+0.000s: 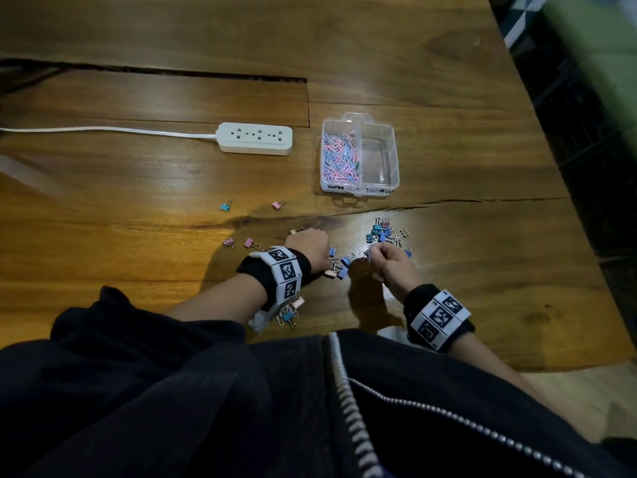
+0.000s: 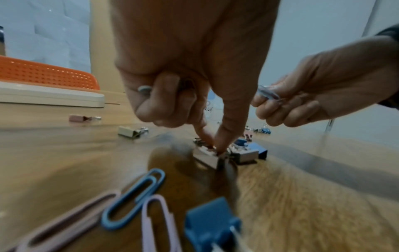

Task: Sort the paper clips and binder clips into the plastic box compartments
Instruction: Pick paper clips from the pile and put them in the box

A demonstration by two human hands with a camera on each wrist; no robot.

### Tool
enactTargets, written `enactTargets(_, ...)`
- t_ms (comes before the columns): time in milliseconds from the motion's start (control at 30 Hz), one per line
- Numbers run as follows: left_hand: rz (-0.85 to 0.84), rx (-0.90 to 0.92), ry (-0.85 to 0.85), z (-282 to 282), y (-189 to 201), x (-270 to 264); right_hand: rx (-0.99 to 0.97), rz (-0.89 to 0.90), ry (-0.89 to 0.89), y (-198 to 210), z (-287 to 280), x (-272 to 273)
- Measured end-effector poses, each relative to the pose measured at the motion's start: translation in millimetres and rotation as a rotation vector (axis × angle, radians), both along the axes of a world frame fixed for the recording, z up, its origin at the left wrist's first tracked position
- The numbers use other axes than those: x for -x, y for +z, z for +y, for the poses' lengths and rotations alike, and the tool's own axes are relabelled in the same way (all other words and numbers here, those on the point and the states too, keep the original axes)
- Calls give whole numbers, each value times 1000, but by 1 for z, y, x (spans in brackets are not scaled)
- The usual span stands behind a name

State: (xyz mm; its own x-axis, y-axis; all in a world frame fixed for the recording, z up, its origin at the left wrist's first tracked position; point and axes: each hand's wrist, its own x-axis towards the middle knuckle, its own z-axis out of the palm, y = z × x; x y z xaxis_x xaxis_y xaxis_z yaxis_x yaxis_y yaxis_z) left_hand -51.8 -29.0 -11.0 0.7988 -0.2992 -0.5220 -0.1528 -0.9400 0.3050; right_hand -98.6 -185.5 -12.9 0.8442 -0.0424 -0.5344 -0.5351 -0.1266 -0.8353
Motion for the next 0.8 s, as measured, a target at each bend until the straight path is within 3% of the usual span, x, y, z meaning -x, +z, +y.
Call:
enactTargets(233,-23,-19,2,-7,0,1,-190,15,-141,8,2,4)
enactTargets(433,25,12,14,-12,-6,0,-417,182,-267,7,7,12)
enactTargets(567,141,50,-20,-11,-7,1,-248,185,-197,3,10,11)
enactTargets(667,193,223,80,-4,-10,-1,-153,195,-93,1,13,7)
enactTargets(800,399,710,543,8,9,-13,-233,231,-92,8,15,-12)
